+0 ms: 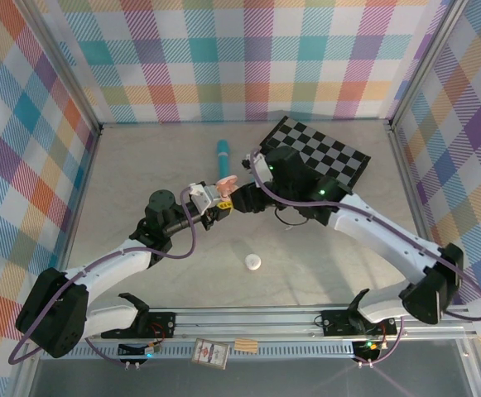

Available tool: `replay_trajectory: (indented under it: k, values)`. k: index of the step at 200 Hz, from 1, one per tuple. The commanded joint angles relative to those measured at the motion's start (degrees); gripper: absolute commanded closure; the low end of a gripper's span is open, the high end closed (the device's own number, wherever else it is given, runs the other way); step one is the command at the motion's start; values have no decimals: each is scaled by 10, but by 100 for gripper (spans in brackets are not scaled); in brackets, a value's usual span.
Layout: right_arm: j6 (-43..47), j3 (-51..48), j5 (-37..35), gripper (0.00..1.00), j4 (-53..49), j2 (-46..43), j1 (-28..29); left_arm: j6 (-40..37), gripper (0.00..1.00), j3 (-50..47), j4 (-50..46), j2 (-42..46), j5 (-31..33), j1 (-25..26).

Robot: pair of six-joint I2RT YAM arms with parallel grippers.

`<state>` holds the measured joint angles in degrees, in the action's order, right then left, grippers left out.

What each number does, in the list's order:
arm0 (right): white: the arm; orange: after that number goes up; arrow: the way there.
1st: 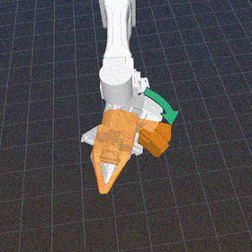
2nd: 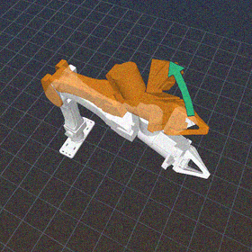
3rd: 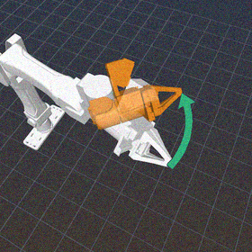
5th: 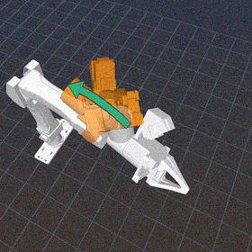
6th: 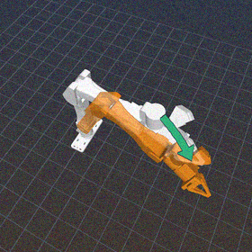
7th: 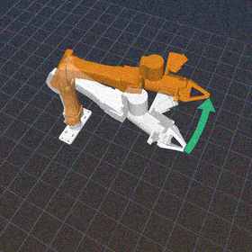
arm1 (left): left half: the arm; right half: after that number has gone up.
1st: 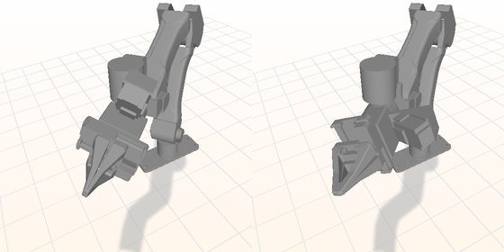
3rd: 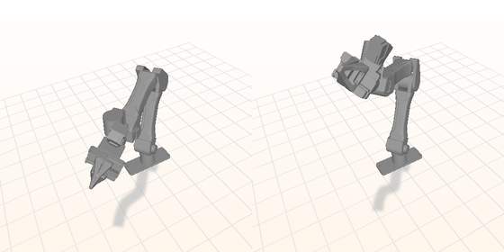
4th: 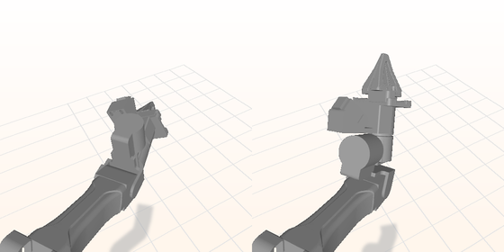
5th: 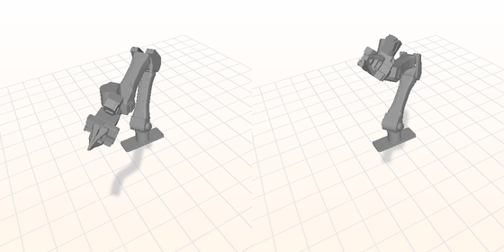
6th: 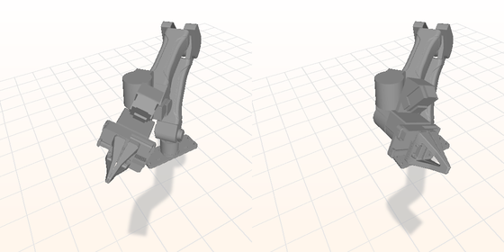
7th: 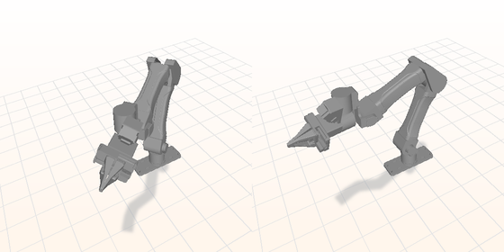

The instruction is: Insert the wireless bluetooth earbuds into the charging case

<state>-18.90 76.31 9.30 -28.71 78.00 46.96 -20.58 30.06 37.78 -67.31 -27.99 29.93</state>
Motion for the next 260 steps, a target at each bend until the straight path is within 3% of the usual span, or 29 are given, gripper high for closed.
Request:
replay_trajectory:
  k: [1,36,82,155,175,211,260]
  values:
    - [-18,-3,-27,59,33,-29,-11,2,69,1,24,4,-21,2]
    - [-22,67,-65,56,-11,15,-32,-13,69,13,-19,12,-66,2]
    - [-8,159,-60,52,-71,110,-42,-14,69,12,-31,28,-64,2]
    - [-10,84,-5,48,-52,83,-41,-8,69,21,-40,29,-47,3]
    - [-29,63,-1,38,-35,59,-45,-8,69,23,-40,30,-52,2]
    - [-136,-1,158,23,65,23,-95,16,69,21,-17,30,-63,2]
    - [-288,-104,325,22,253,7,-121,71,69,10,66,28,-62,2]
